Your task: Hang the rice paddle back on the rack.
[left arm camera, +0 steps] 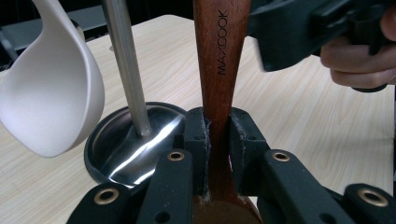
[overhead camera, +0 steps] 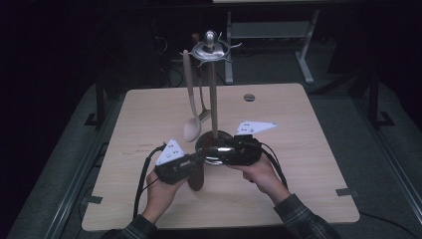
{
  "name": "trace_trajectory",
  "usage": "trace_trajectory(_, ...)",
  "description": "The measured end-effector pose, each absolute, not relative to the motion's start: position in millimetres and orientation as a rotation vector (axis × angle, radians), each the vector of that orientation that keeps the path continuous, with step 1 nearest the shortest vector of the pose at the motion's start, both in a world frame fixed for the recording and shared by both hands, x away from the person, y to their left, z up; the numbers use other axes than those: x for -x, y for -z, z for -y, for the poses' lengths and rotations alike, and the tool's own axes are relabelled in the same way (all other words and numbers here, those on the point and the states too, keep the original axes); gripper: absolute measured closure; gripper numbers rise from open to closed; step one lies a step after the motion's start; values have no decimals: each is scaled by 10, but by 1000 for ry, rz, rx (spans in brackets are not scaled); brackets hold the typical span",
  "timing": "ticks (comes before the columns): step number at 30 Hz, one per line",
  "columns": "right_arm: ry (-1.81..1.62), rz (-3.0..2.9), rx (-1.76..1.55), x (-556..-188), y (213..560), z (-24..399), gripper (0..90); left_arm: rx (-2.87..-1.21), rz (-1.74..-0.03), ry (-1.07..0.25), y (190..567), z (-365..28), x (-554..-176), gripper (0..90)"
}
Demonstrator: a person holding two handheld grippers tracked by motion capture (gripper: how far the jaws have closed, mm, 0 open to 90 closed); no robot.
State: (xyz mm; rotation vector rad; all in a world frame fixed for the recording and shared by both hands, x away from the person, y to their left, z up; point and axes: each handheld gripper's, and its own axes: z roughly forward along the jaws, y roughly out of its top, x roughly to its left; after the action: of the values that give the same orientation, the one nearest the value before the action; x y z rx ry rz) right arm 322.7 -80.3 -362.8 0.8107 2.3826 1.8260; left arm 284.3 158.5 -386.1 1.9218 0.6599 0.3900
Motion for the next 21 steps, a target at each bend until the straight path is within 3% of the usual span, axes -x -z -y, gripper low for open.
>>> trace_trajectory(7,-1829,-2393,-806,-3254,3669,705,717,-1929,-651,-417,3864,-1574,-2827,784)
trace_trajectory(14,-1830,-2382,-803,-3236,3664,691,754,-1930,-638,-400,3872,-1575,-2838,763)
trace_trajectory(21,-1817,-2390,-778,-3232,3662,687,768,-1971,-613,-351,3886,-1638,-2865,554)
